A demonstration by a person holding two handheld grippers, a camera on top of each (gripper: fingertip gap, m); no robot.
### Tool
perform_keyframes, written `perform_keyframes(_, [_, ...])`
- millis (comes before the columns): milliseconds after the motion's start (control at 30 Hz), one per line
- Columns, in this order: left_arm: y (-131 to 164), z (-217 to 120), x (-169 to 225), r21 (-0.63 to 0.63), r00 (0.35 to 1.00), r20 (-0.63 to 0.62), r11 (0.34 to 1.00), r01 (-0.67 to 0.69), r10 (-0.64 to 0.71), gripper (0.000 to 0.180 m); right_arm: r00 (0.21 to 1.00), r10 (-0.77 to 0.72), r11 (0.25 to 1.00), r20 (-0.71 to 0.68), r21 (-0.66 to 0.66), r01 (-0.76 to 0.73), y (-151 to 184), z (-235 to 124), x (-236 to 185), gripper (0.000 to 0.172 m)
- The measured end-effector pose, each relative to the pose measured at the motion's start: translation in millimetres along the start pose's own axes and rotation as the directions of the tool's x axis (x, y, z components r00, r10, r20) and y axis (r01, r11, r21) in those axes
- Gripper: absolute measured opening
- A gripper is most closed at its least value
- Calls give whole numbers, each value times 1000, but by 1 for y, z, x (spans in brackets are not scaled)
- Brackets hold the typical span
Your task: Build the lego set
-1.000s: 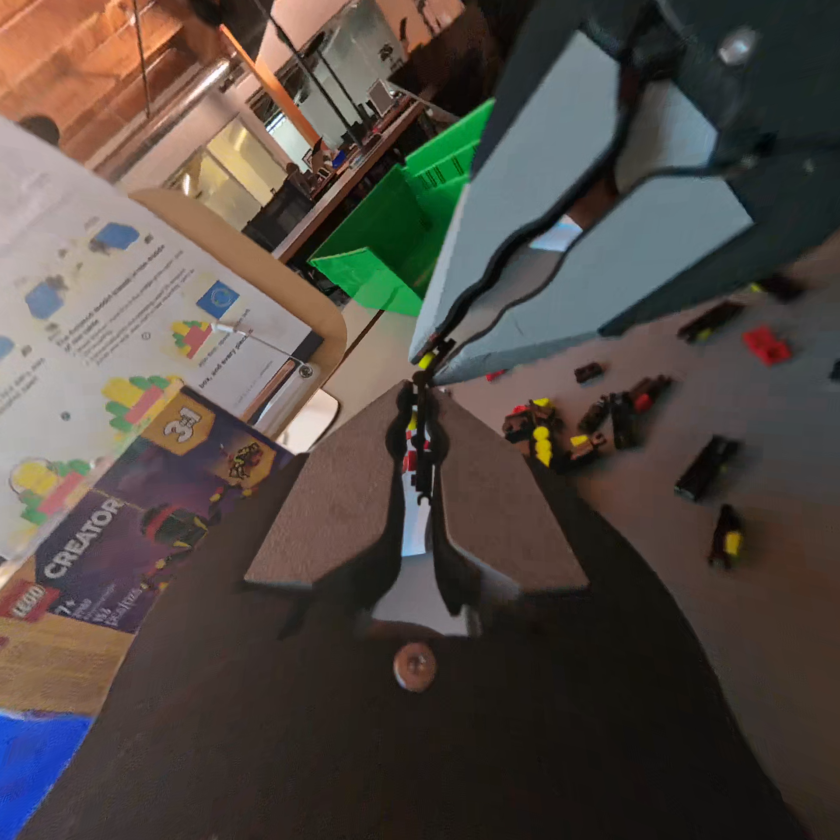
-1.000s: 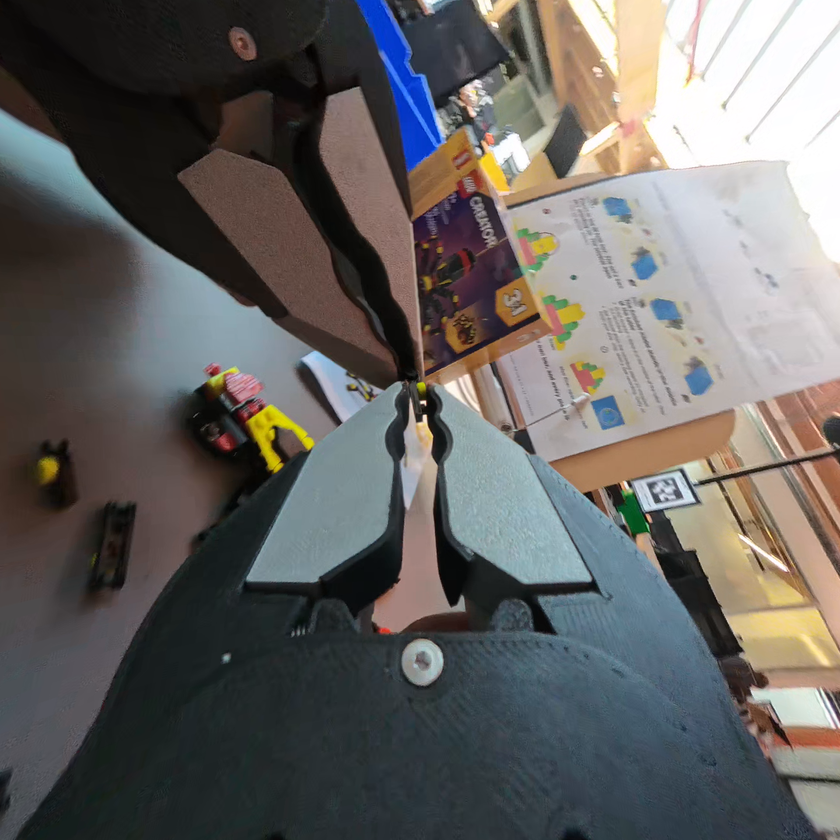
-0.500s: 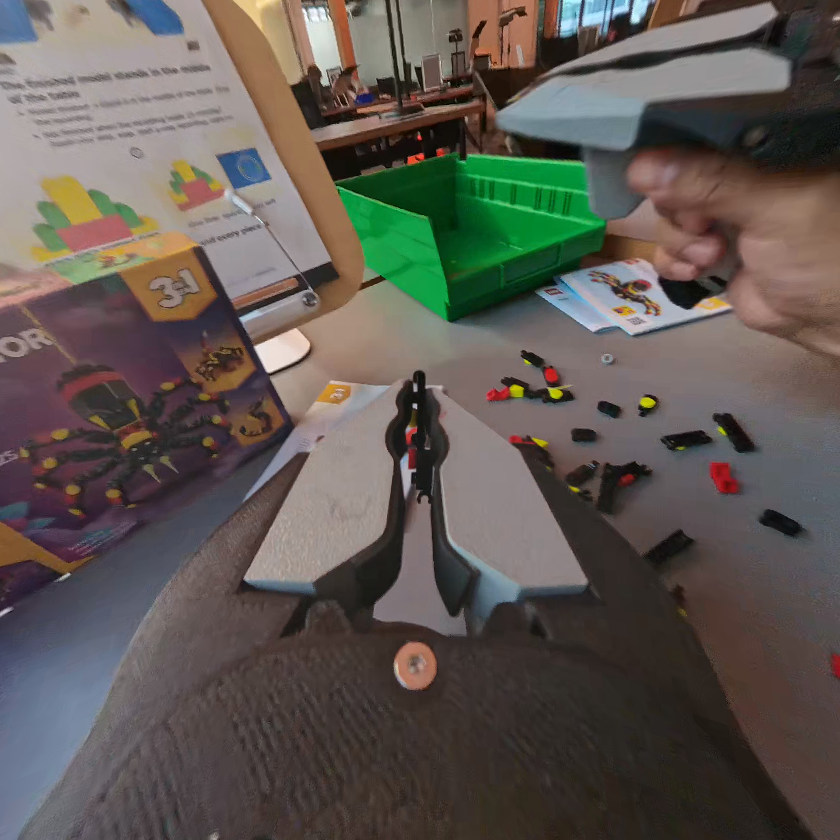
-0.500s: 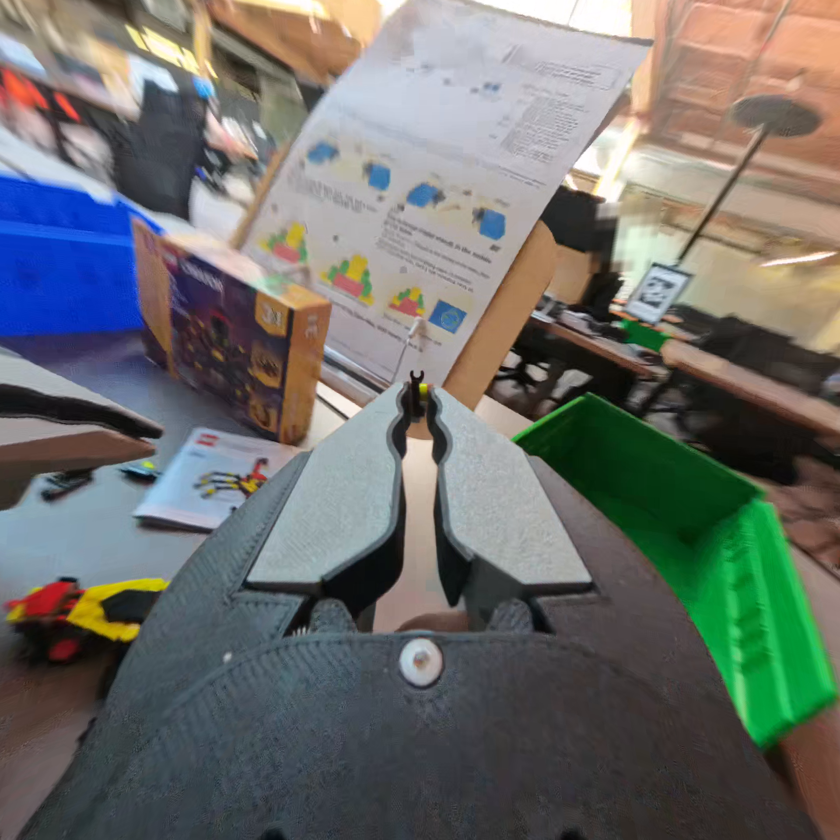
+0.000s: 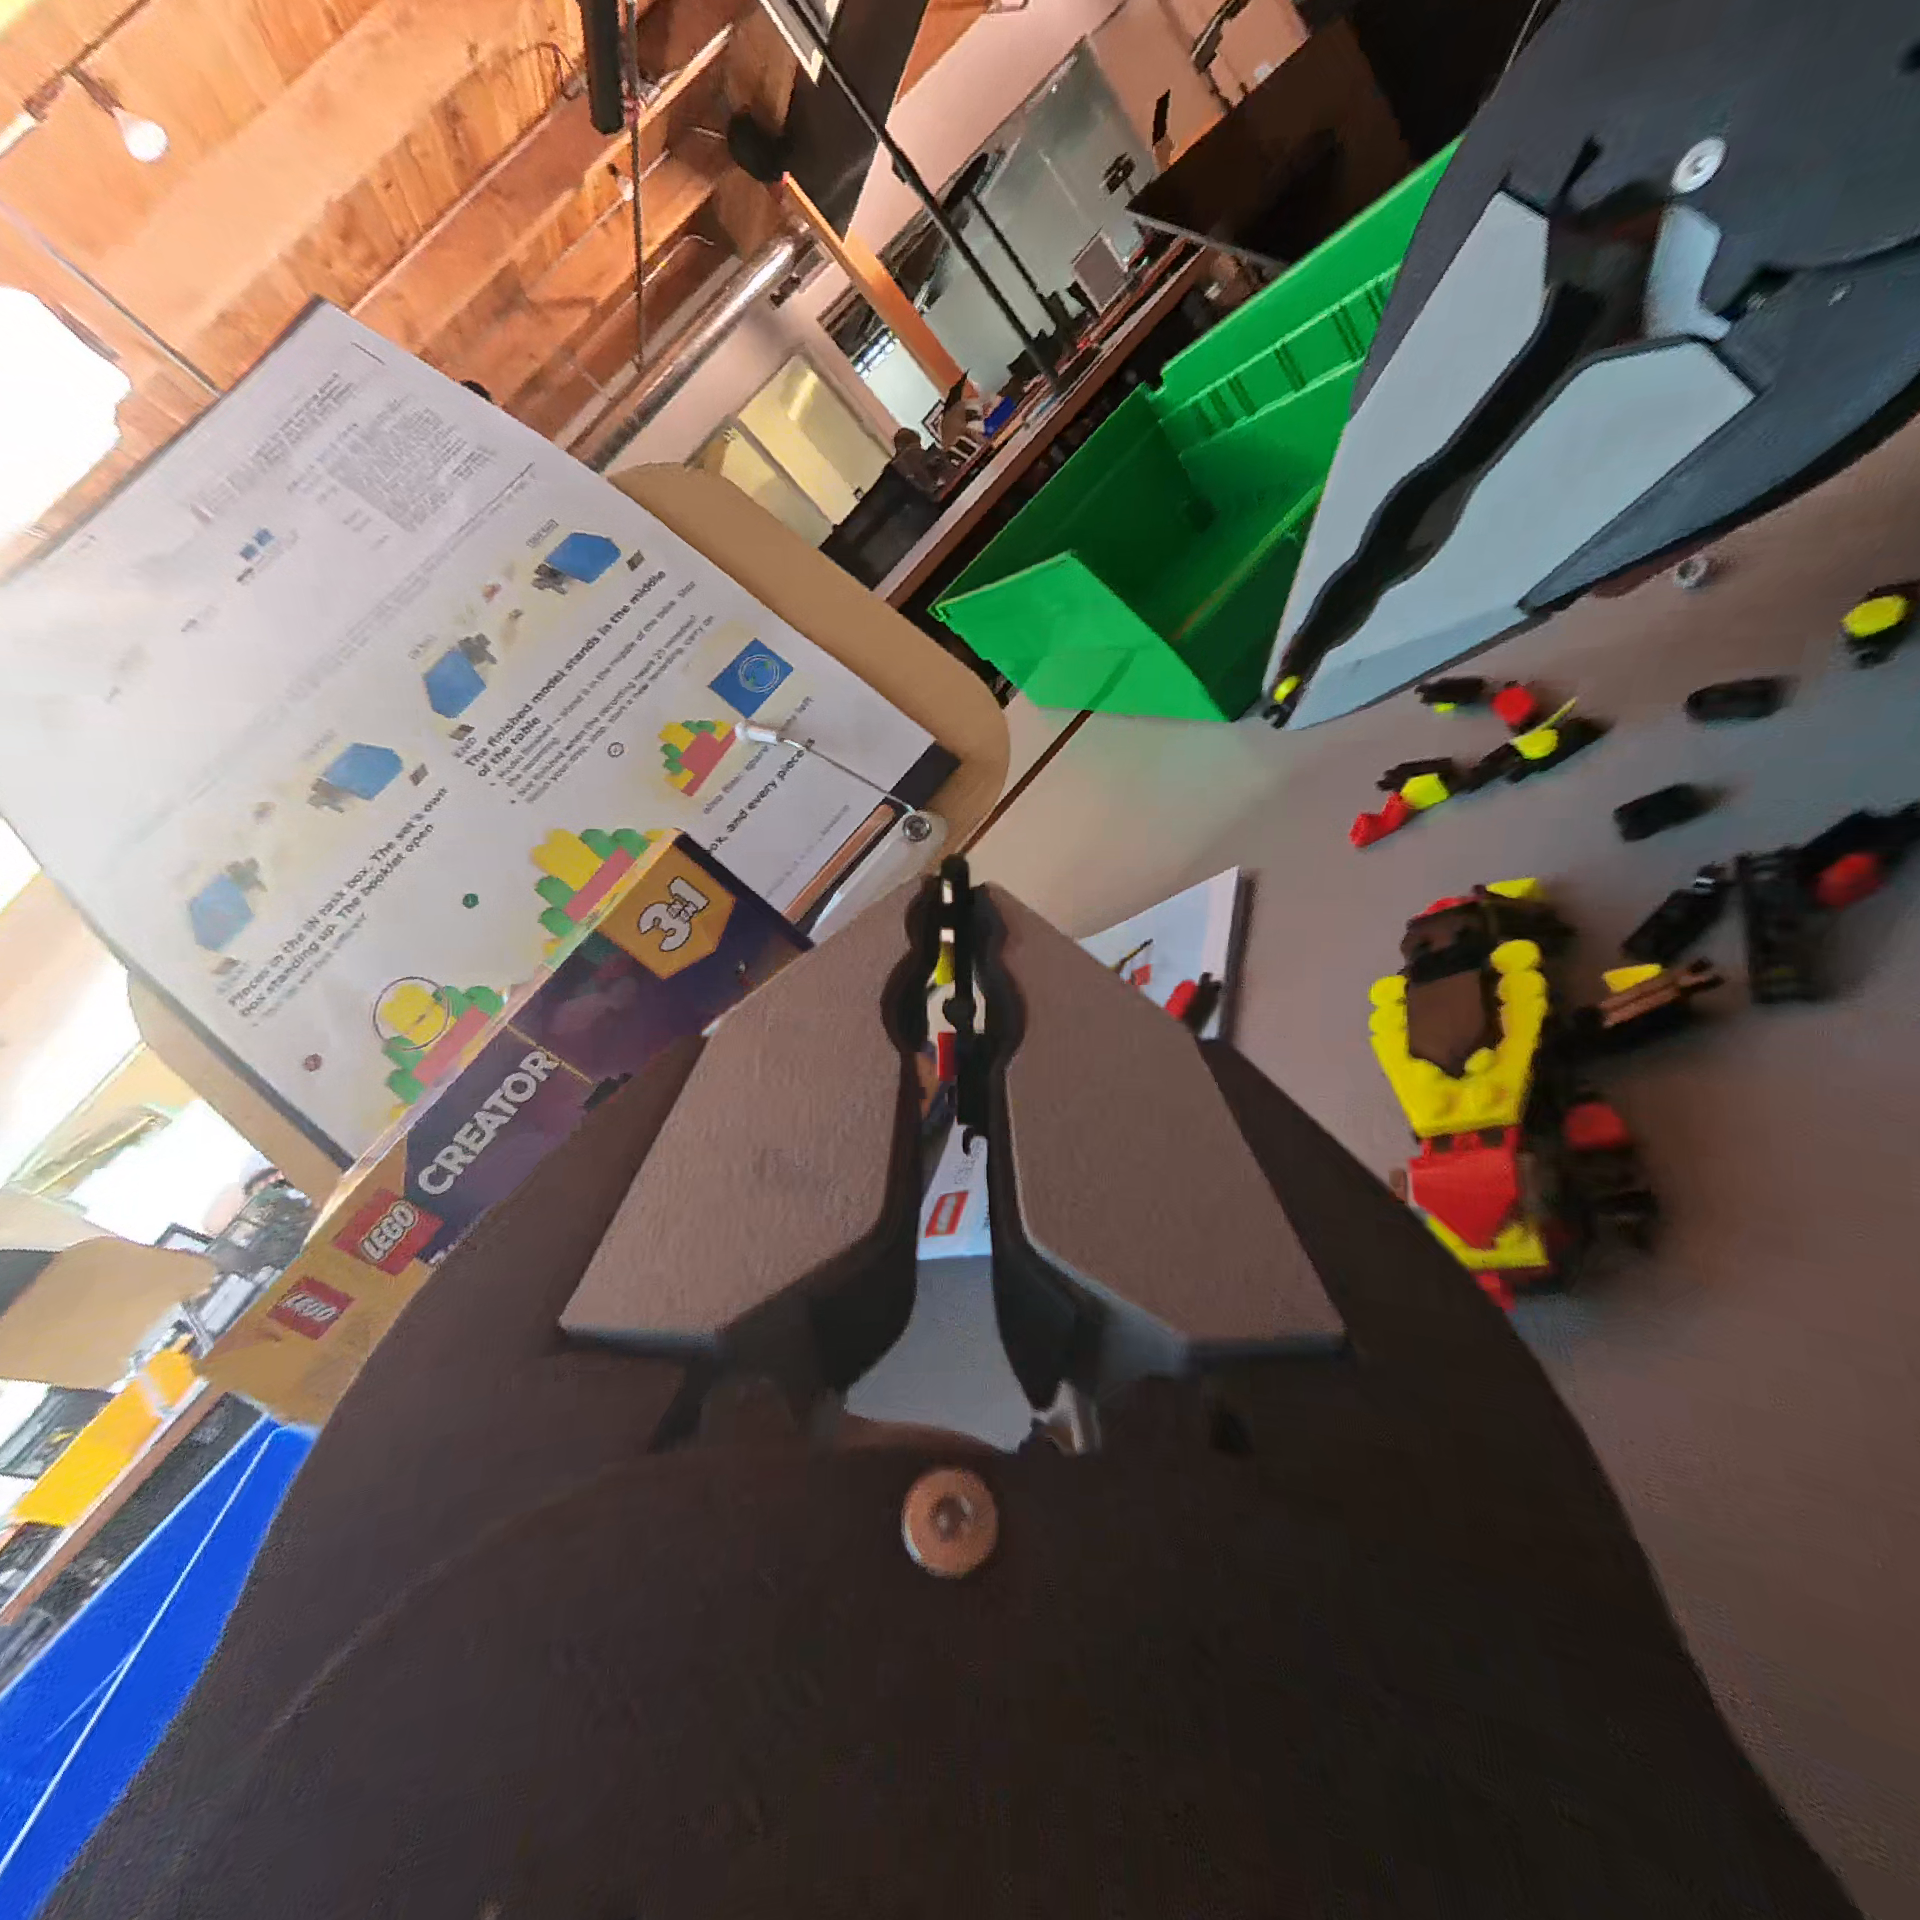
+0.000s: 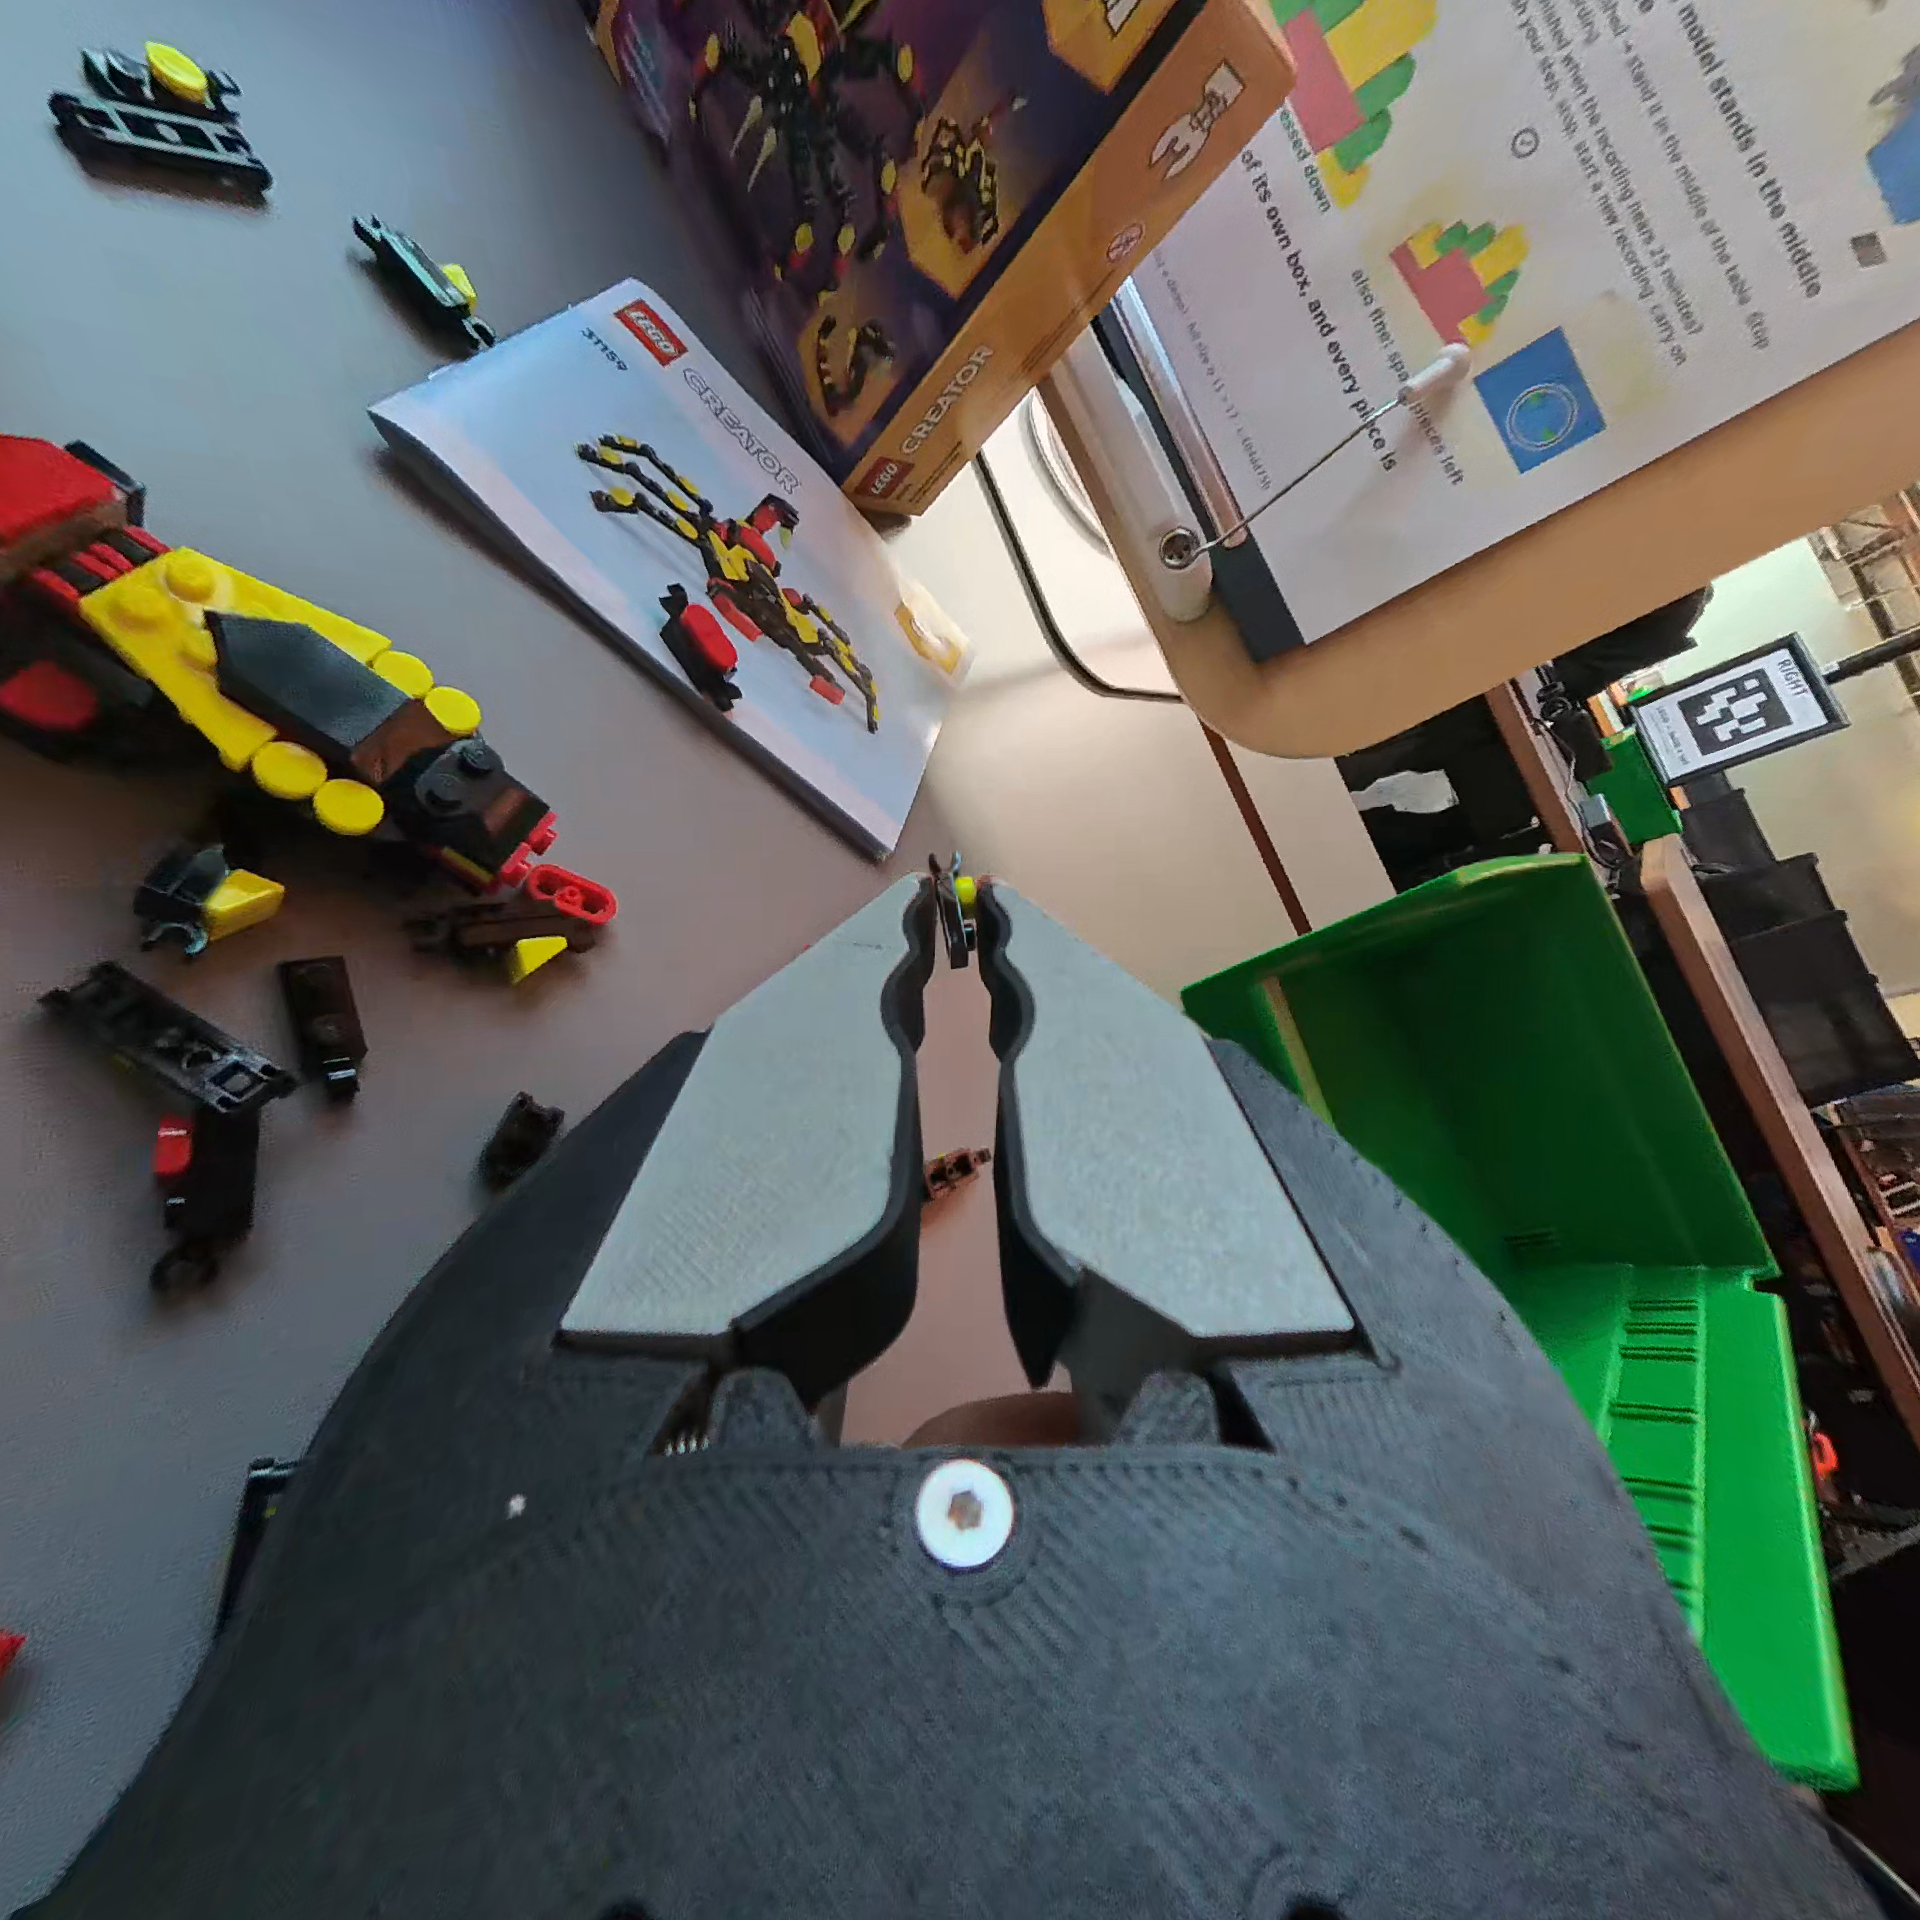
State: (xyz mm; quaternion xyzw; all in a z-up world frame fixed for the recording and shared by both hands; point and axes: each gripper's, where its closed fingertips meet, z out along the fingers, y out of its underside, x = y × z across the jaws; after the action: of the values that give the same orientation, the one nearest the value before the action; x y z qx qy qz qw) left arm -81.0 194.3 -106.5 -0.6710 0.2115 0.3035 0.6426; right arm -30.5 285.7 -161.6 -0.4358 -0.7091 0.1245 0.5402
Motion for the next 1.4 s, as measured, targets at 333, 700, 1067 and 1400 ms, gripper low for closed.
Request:
perform_keyframes(333, [30, 2, -20, -85, 990, 132, 996, -35, 46, 2, 980, -39, 993, -197, -114, 17, 26, 4, 9, 24])
perform_keyframes(700, [38, -11, -13, -171, 979, 150, 979, -110, 137, 2, 887, -64, 988, -457, -152, -7, 23, -43, 21, 50])
perform_keyframes(1067, [43, -21, -10, -247, 955, 167, 948, -199, 244, 2, 864, 64, 997, -499, 5, -71, 12, -69, 28, 50])
perform_keyframes(1400, [50, -20, -17, -281, 949, 187, 939, -197, 254, 2, 882, 168, 986, -441, 88, -144, 9, -69, 27, 44])
